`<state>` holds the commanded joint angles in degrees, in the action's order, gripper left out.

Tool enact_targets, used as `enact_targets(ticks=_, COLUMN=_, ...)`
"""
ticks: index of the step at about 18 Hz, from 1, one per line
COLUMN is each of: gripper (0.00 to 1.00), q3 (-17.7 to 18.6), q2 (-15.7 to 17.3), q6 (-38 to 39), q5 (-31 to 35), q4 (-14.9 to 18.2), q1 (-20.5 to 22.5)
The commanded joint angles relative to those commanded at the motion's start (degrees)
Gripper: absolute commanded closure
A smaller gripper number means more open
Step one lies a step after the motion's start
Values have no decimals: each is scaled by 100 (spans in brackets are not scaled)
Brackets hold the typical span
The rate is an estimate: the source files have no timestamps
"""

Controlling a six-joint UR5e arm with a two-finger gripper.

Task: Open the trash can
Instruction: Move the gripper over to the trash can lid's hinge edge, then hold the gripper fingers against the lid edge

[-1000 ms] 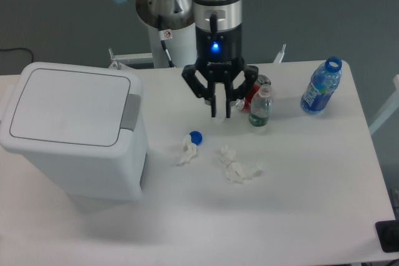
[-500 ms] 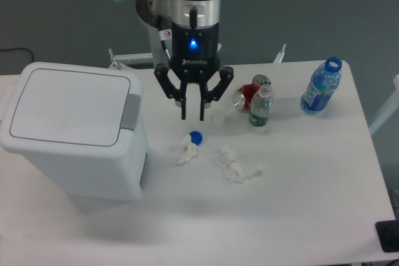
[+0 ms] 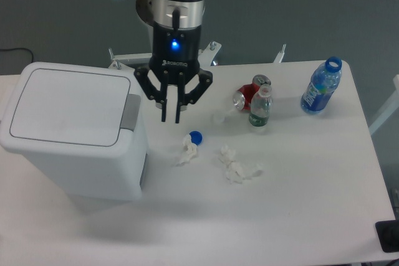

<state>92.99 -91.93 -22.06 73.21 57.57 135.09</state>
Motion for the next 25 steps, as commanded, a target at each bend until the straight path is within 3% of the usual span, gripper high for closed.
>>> enact_targets(ticks=25, gripper=77, q3=106, q2=9, q6=-79, q5=-158, q4=26, q1=-264)
